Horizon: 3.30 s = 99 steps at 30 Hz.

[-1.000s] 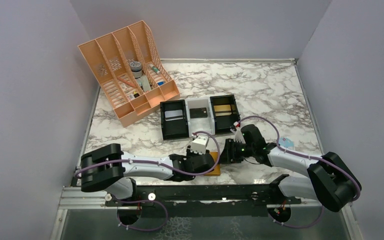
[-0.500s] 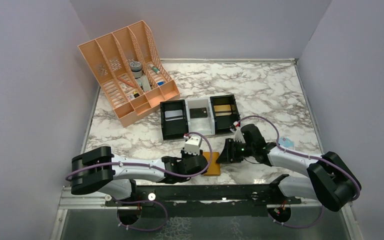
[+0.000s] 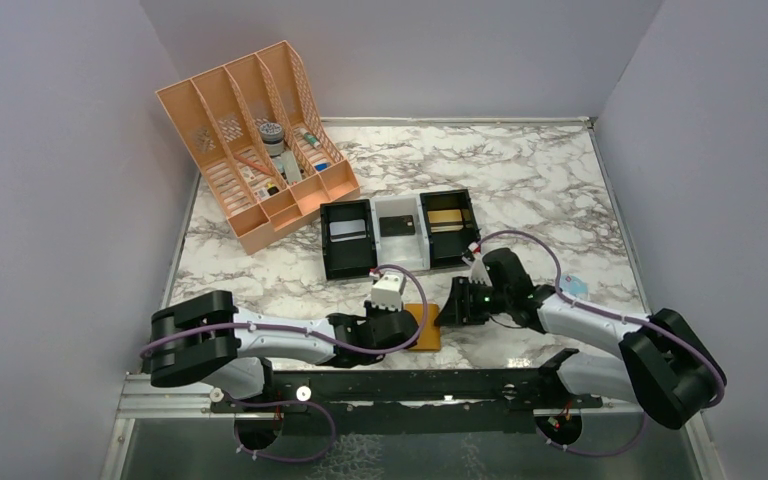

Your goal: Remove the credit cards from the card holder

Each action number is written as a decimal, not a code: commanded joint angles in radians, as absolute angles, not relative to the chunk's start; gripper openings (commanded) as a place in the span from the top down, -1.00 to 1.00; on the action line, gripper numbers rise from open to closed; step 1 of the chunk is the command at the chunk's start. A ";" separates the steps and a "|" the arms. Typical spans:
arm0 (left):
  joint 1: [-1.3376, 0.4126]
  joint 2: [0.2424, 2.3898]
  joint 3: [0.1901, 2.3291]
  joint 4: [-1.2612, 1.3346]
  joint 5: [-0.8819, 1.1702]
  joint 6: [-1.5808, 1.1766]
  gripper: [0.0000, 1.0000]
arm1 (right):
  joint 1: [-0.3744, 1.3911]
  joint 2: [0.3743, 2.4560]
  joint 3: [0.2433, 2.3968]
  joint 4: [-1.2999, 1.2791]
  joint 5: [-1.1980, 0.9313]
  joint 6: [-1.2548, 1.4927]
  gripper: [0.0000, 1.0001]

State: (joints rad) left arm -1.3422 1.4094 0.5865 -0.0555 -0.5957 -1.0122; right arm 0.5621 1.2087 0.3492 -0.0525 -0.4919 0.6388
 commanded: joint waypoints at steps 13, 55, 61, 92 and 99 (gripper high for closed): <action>-1.347 1.089 0.544 0.103 -0.473 -0.906 1.00 | 0.566 0.967 0.455 -0.341 -0.229 0.627 -0.09; -1.344 0.981 0.367 -0.321 -0.712 -1.172 1.00 | 0.745 1.150 0.431 -0.016 -0.516 0.739 0.07; -1.344 0.997 0.372 -0.312 -0.710 -1.165 1.00 | 0.761 1.201 0.435 -0.007 -0.470 0.753 0.10; -1.344 0.985 0.352 -0.277 -0.690 -1.151 1.00 | 0.776 1.297 0.439 0.056 -0.449 0.774 0.17; -1.344 1.000 0.354 -0.265 -0.686 -1.147 1.00 | 0.782 1.264 0.443 0.074 -0.475 0.782 0.30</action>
